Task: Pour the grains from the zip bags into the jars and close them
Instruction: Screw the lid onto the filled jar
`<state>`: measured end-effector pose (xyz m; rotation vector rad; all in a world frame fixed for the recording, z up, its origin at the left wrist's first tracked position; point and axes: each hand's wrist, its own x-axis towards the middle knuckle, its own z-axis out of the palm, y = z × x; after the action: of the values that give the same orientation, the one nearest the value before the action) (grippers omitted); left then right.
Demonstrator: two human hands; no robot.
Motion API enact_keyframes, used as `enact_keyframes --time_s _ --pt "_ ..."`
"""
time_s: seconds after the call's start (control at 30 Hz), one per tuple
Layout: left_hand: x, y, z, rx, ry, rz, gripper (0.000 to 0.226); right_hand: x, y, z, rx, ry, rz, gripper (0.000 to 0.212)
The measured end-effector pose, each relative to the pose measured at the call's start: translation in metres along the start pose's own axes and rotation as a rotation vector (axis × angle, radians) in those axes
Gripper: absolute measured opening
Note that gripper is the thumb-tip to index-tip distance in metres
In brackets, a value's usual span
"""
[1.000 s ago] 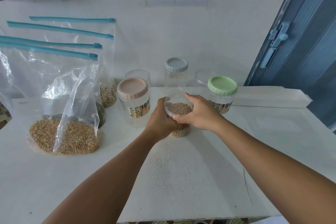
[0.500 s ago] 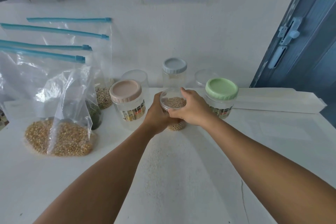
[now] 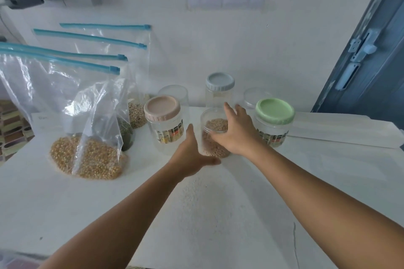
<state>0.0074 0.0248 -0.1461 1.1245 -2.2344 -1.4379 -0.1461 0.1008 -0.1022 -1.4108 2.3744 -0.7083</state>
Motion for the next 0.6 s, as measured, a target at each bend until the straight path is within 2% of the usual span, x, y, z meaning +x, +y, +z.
enact_keyframes --time_s 0.03,0.1,0.17,0.23,0.3,0.37,0.5,0.6 --pt "-0.013 -0.003 -0.010 0.007 -0.023 0.001 0.123 -0.002 -0.004 -0.003 -0.001 0.021 -0.020 0.098" --pt "-0.038 -0.012 -0.033 0.051 -0.013 0.068 0.084 -0.005 -0.014 -0.007 0.008 0.088 -0.075 0.091" --pt "-0.057 -0.018 -0.060 0.078 0.125 0.154 0.056 -0.003 -0.028 -0.010 0.031 0.143 -0.132 0.083" --pt "-0.064 -0.023 -0.085 0.073 0.324 0.231 0.050 0.000 -0.048 -0.011 0.115 0.136 -0.148 0.074" --pt "-0.059 -0.027 -0.106 0.054 0.468 0.286 0.060 0.007 -0.071 -0.007 0.205 0.088 -0.137 0.069" --pt "-0.048 -0.033 -0.120 0.049 0.492 0.297 0.079 0.014 -0.093 0.001 0.213 0.032 -0.130 0.072" --pt "-0.027 -0.034 -0.130 0.092 0.314 0.271 0.121 0.022 -0.125 0.018 0.137 -0.053 -0.058 0.091" --pt "-0.004 -0.036 -0.136 0.059 0.196 0.297 0.126 0.020 -0.133 0.027 0.122 -0.013 -0.042 0.097"
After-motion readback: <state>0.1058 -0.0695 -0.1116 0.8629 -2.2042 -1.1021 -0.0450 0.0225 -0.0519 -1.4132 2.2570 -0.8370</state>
